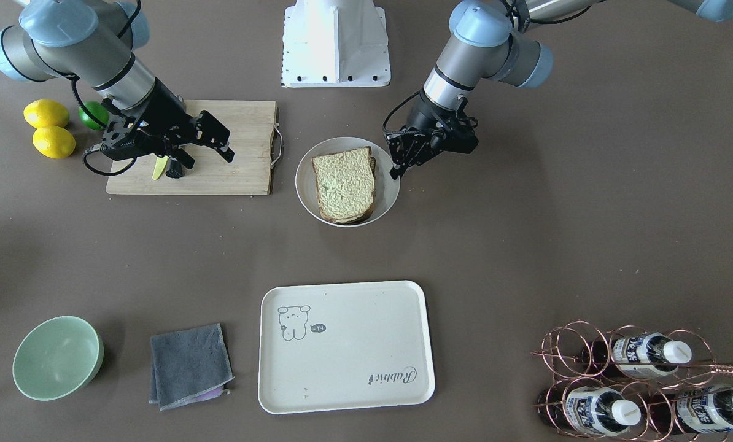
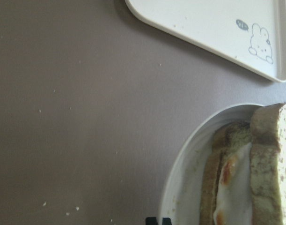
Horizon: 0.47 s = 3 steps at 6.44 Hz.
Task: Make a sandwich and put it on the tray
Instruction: 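Grip the plate rim with the left gripper and slide it onto the tray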
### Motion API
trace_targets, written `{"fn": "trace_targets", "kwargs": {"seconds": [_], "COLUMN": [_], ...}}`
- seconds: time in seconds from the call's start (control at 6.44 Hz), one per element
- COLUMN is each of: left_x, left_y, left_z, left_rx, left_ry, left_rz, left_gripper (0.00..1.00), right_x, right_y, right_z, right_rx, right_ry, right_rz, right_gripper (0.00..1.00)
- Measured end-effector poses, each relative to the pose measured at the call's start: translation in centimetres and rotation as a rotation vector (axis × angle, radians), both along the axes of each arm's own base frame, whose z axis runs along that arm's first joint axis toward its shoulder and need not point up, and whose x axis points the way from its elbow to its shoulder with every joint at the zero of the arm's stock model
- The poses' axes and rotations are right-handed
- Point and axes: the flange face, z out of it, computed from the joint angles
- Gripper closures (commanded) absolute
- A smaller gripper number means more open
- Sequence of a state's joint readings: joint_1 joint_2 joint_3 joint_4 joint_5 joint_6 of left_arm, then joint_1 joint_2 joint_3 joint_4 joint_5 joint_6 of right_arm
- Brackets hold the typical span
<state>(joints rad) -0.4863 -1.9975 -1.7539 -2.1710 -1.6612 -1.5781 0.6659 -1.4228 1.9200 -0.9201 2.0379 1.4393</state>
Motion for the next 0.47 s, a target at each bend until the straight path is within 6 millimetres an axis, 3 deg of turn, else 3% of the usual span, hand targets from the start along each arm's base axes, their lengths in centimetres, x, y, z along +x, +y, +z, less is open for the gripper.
{"fn": "trace_targets", "kwargs": {"seconds": [0.31,0.47], "left_x": [0.2,1.6], "left_y": [-7.2,-10.4], "left_z": [-2.0,-2.8], "left_rx": [-0.105,-0.168], "left_ry": [-0.003,0.016], "left_rz": [-0.112,-0.163], "left_gripper": [1.0,1.0], "right_x": [0.9,1.0], "right_y": [0.2,0.1], "right_z": [1.1,1.3], "right_rx": [0.002,0.001], "right_ry": [-0.007,-0.007], "right_rz": [0.001,0.003], "right_gripper": [0.01,0.01]}}
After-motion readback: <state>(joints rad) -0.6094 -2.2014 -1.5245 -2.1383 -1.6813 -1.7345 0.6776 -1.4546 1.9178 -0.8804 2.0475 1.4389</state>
